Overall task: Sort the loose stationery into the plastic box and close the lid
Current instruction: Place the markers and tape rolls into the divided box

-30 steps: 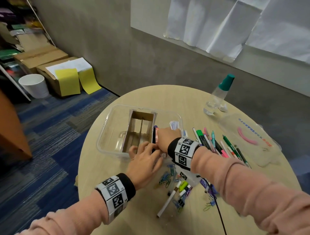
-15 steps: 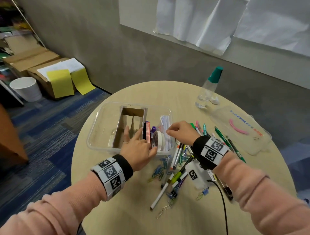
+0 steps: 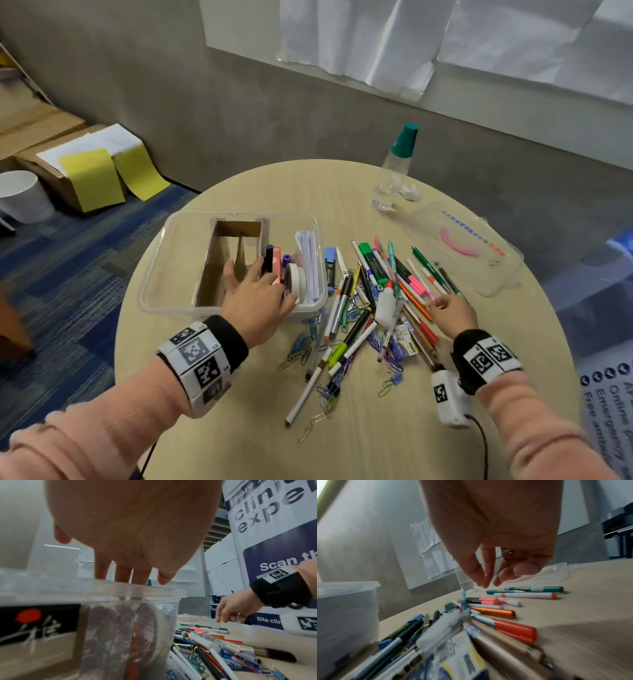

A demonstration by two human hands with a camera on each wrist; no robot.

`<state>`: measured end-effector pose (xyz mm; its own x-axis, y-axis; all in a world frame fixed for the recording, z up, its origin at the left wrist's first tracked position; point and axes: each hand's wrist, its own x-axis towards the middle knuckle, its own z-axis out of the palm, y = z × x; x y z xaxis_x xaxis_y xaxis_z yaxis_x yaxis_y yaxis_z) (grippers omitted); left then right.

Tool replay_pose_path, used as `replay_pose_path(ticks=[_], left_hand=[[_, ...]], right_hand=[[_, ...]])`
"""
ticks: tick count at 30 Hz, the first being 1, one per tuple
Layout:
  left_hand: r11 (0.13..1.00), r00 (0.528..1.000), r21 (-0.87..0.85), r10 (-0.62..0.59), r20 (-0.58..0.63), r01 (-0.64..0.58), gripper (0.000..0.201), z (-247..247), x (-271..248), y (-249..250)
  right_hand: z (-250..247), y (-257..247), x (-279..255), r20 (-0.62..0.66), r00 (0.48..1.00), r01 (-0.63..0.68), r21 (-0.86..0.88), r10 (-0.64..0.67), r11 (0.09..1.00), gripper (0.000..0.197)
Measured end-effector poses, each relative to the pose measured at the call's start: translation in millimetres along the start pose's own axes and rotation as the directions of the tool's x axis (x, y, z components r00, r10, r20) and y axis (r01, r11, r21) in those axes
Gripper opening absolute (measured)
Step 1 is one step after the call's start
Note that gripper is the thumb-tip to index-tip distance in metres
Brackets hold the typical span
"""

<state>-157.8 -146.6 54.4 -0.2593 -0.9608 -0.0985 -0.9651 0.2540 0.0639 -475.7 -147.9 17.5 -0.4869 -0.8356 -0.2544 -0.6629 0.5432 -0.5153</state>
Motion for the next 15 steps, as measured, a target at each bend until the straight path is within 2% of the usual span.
replay_pose_path(ticks=[3, 5, 7, 8, 11, 15], left_hand=[[0.999, 1.0, -0.033, -0.017, 0.012, 0.017, 0.048, 1.7, 3.3, -0.1], [0.999, 1.0, -0.047, -0.023, 0.021, 0.024, 0.047, 2.1, 4.4, -1.2], [0.997, 1.0, -0.065, -0.03, 0.007, 0.03, 0.043, 0.3, 6.5, -3.1], [0.996, 0.999, -0.079, -0.043, -0.007, 0.042, 0.04, -1.4, 8.8, -4.2], [0.988, 0.993, -0.106, -0.115, -0.021, 0.113, 0.034, -10.2, 19.1, -10.1], [0.988, 0.988, -0.07, -0.135, 0.075, 0.141, 0.036, -21.6, 30.8, -16.1]], right_hand=[[5.6, 12.7, -3.6, 0.023, 1.0, 0.006, 0.033, -0.006, 0.999, 0.01], [14.3, 13.9, -8.0, 0.163, 0.987, 0.013, -0.011, -0.011, 1.0, 0.003], [26.0, 12.5, -11.0, 0.289, 0.957, 0.026, -0.121, 0.01, 0.992, 0.019], [31.4, 11.0, -12.3, 0.306, 0.952, 0.025, -0.165, 0.027, 0.986, 0.025], [43.3, 7.0, -13.5, 0.256, 0.966, 0.029, -0.257, 0.039, 0.966, 0.034], [50.7, -0.4, -18.1, 0.212, 0.977, 0.048, -0.335, 0.026, 0.941, 0.034]])
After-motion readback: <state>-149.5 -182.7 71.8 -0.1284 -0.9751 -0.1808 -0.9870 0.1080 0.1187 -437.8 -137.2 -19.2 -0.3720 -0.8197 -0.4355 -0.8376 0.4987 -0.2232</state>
